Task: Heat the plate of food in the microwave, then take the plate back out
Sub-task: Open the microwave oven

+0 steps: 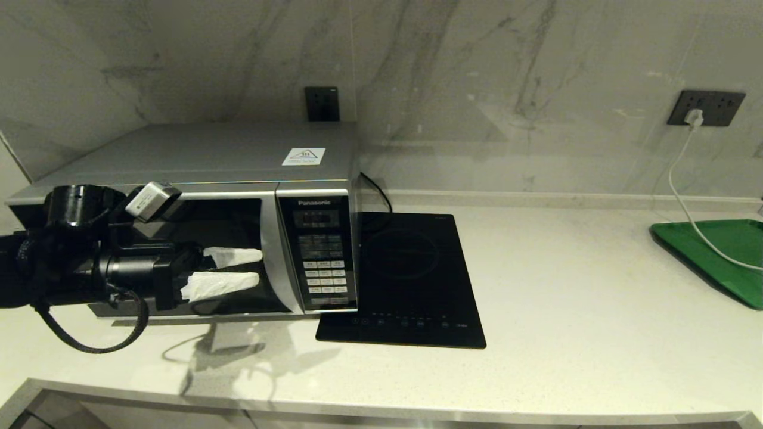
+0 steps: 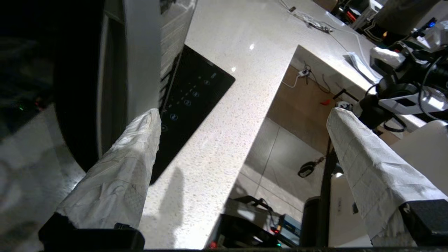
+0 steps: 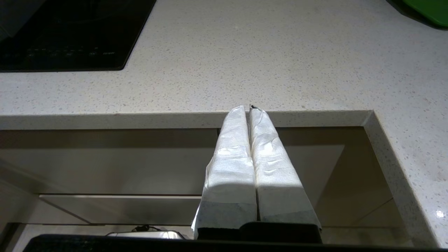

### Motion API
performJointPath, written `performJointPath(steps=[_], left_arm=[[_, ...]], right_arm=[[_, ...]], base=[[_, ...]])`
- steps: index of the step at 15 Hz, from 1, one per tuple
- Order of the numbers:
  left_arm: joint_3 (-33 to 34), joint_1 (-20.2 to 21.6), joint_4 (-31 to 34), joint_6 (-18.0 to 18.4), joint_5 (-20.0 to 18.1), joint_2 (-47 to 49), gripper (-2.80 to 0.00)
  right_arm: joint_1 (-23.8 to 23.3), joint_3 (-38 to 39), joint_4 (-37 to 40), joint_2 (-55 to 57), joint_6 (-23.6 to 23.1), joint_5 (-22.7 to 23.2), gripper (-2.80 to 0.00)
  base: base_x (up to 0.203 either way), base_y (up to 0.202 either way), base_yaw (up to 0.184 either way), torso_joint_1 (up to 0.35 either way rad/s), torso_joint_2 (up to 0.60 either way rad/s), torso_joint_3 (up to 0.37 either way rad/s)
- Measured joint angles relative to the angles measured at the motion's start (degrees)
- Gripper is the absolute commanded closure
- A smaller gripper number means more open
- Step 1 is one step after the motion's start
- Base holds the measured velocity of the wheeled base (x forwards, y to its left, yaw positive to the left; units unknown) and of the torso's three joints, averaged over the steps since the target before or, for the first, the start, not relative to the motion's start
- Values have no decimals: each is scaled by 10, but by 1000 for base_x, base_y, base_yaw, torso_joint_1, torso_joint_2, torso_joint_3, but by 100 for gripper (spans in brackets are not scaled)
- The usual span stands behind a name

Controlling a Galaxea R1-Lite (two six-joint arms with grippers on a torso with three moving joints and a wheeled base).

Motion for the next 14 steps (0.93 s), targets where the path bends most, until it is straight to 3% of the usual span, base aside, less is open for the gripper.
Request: performJointPath(steps=[6,9,14], left_arm=[[23,4,-61,9,-1,16,-280],[43,9,-67,29,0,15,-280],[47,15,-75,30,1,17,-280]], right_arm=[[0,0,0,0,0,0,0],[0,0,0,0,0,0,0],[0,0,0,0,0,0,0]], base=[[0,0,0,0,0,0],[0,0,0,0,0,0],[0,0,0,0,0,0]])
